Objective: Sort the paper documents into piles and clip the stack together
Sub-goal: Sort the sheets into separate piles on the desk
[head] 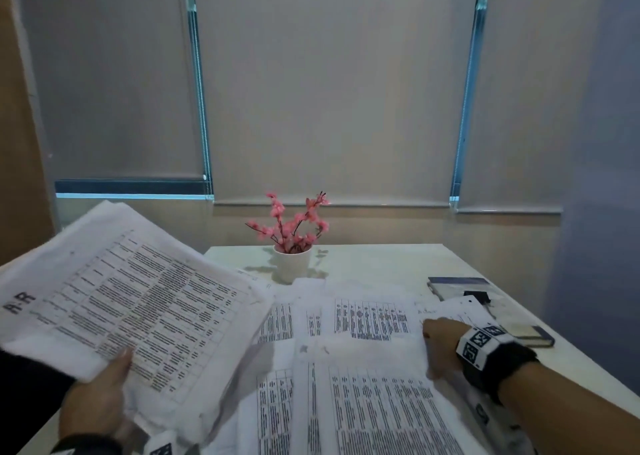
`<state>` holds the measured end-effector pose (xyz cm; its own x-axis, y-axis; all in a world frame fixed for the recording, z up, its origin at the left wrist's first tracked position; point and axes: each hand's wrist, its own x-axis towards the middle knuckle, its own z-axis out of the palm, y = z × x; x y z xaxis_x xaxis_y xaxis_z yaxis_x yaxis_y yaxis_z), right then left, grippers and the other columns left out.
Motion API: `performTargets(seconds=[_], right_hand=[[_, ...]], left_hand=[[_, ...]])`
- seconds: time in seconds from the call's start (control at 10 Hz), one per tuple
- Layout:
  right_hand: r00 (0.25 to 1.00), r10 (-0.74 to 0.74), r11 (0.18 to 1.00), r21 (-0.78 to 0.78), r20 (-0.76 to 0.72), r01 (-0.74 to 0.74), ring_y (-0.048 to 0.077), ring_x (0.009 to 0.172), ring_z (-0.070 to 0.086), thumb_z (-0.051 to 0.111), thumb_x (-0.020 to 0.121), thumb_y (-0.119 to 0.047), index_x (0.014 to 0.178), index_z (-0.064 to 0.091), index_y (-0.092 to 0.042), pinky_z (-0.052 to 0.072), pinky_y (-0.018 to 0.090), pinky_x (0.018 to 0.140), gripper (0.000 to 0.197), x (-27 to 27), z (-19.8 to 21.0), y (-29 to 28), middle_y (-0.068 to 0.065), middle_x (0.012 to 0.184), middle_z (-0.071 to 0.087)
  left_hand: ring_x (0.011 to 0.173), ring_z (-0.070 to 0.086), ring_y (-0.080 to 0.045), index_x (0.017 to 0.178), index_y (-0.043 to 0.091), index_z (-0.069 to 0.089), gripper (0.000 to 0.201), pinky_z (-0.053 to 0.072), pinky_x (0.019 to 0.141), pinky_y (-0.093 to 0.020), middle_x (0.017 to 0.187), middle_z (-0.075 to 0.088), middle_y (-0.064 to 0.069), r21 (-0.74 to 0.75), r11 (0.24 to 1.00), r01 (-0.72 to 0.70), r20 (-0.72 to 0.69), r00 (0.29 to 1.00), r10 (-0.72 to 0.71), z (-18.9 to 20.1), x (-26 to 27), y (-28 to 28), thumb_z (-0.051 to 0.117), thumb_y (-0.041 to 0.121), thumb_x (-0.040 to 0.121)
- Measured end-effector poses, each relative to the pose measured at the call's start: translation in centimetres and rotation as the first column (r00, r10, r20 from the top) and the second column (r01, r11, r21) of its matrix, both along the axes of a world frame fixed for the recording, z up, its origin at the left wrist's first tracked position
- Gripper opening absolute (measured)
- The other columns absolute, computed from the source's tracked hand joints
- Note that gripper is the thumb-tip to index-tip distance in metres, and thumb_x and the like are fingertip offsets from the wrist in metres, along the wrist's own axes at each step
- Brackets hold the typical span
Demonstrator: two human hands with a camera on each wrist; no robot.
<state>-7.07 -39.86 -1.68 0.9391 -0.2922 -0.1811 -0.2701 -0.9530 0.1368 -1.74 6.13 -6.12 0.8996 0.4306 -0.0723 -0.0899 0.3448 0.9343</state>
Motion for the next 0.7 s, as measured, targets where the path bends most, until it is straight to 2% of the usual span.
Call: performTargets(seconds=[0.1, 0.2, 0.3, 0.4, 0.5, 0.6, 0.7], right_hand=[[1.0, -0.025, 0.999, -0.031, 0.009, 0.025, 0.025, 0.104, 0.06, 0.081, 0.068, -0.04, 0.124, 0.045, -0.015, 0.051, 0.033, 0.083, 0.071, -0.2, 0.1, 0.6, 0.007, 0.122, 0.053], [0.996, 0.018, 1.0, -0.015, 0.09, -0.017, 0.03, 0.114, 0.056, 0.065, 0.081, -0.031, 0.13, 0.039, -0.017, 0.048, 0.04, 0.089, 0.057, -0.3, 0.8, 1.8, 0.008, 0.127, 0.047], [0.978, 0.133, 0.987, 0.066, 0.16, -0.145, 0.025, 0.111, 0.057, 0.052, 0.09, -0.038, 0.132, 0.043, -0.019, 0.048, 0.038, 0.091, 0.048, 0.3, 1.4, 4.7, 0.004, 0.13, 0.051], [0.972, 0.228, 0.96, 0.153, 0.057, -0.234, 0.022, 0.097, 0.06, 0.069, 0.084, -0.039, 0.119, 0.054, -0.014, 0.048, 0.03, 0.08, 0.046, 0.9, 1.2, 8.5, 0.005, 0.12, 0.063], [0.973, 0.229, 0.969, 0.106, -0.03, -0.225, 0.021, 0.085, 0.057, 0.081, 0.074, -0.034, 0.105, 0.057, -0.014, 0.047, 0.029, 0.072, 0.044, 1.8, 0.4, 10.3, 0.007, 0.104, 0.064], [0.975, 0.218, 0.974, 0.054, 0.046, -0.22, 0.02, 0.082, 0.053, 0.086, 0.064, -0.036, 0.115, 0.054, -0.015, 0.047, 0.029, 0.071, 0.064, 2.0, 0.3, 10.5, 0.004, 0.104, 0.055], [0.963, 0.234, 0.967, 0.074, 0.133, -0.245, 0.021, 0.084, 0.053, 0.085, 0.065, -0.037, 0.103, 0.052, -0.02, 0.05, 0.032, 0.075, 0.053, 1.9, 0.7, 10.2, -0.001, 0.098, 0.046]], left_hand=[[0.135, 0.048, -0.044, 0.141, -0.006, 0.048, 0.047, 0.04, 0.094, -0.038, 0.146, 0.049, -0.029, -0.016, 1.0, 0.025, 0.015, 1.0, -0.025, -0.5, 0.5, 0.5, 0.052, 0.021, 0.103], [0.136, 0.048, -0.043, 0.142, -0.005, 0.047, 0.047, 0.039, 0.094, -0.037, 0.147, 0.048, -0.028, -0.062, 0.997, 0.048, 0.026, 0.999, -0.046, -0.4, 0.1, 0.5, 0.052, 0.021, 0.103], [0.126, 0.056, -0.036, 0.141, -0.002, 0.05, 0.05, 0.042, 0.096, -0.039, 0.146, 0.051, -0.026, -0.084, 0.996, 0.023, 0.045, 0.999, -0.019, -0.7, 0.0, 0.5, 0.056, 0.027, 0.101], [0.113, 0.055, -0.024, 0.139, -0.001, 0.052, 0.052, 0.044, 0.098, -0.041, 0.143, 0.054, -0.024, -0.1, 0.994, -0.054, 0.04, 0.998, 0.058, -0.4, -0.6, 0.5, 0.059, 0.031, 0.099], [0.11, 0.06, -0.025, 0.128, 0.005, 0.062, 0.055, 0.044, 0.102, -0.044, 0.126, 0.064, -0.015, -0.056, 0.998, -0.043, -0.009, 0.999, 0.043, -2.8, 1.7, 2.3, 0.069, 0.043, 0.089], [0.1, 0.065, -0.03, 0.099, 0.006, 0.068, 0.048, 0.045, 0.103, -0.045, 0.111, 0.07, -0.014, -0.052, 0.998, -0.038, -0.043, 0.998, 0.035, -2.3, 1.5, 2.5, 0.078, 0.049, 0.08], [0.095, 0.06, -0.03, 0.103, 0.003, 0.063, 0.033, 0.044, 0.093, -0.041, 0.106, 0.064, -0.017, -0.01, 0.999, -0.041, -0.082, 0.996, 0.04, -1.2, 0.6, 2.0, 0.069, 0.034, 0.093]])
